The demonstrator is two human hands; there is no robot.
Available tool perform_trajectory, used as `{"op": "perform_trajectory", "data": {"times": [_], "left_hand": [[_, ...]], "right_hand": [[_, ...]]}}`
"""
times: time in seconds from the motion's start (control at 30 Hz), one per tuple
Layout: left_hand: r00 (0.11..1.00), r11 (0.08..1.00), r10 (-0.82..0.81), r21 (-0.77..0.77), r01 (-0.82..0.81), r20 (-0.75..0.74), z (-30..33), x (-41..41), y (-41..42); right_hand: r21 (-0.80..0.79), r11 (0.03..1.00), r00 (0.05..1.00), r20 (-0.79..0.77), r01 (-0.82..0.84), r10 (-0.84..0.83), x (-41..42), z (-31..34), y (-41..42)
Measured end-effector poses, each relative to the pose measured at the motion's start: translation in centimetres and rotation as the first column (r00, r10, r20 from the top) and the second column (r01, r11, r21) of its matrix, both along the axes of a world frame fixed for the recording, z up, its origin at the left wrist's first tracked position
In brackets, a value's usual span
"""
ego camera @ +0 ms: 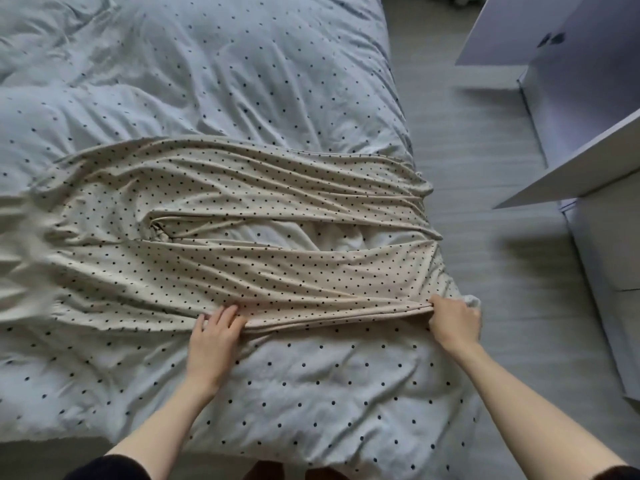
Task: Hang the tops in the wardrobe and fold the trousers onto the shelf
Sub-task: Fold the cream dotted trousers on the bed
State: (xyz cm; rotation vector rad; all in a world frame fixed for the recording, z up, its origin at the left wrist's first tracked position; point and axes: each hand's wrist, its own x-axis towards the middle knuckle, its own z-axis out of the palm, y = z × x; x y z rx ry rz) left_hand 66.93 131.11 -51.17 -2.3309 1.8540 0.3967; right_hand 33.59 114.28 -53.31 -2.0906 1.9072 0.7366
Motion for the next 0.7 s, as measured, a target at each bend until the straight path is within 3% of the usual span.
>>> {"op": "perform_trajectory", "data": {"times": [0.23,0.37,0.53,0.7], "left_hand": [[0.978,0.939,0.159,-0.285,-0.191,-0.134,3.3,3.9,-7.9],[0.970,0.862,0.188,-0.448,-0.238,-0.155,5.0,6.8,-15.8],[0.952,0.845,0.252,-0.440,-0.304,-0.173,3.6,9.8,-23.4],[0.940,0.858,0.323,-0.386,-0.340,-0.110,1.1,12.2,-27.9]], "right_hand": [[-0.222,0.973,0.987,0.158,0.063,-0.028,2.7,1.5,-7.2],[-0.253,0.965,0.984,0.174,0.073,-0.029,5.9,2.7,-14.5],[-0.267,0.924,0.934,0.306,0.273,-0.188,10.4,1.4,-22.4],[-0.269,0.898,0.877,0.433,0.347,-0.209,13.1,-1.8,-26.8]]}}
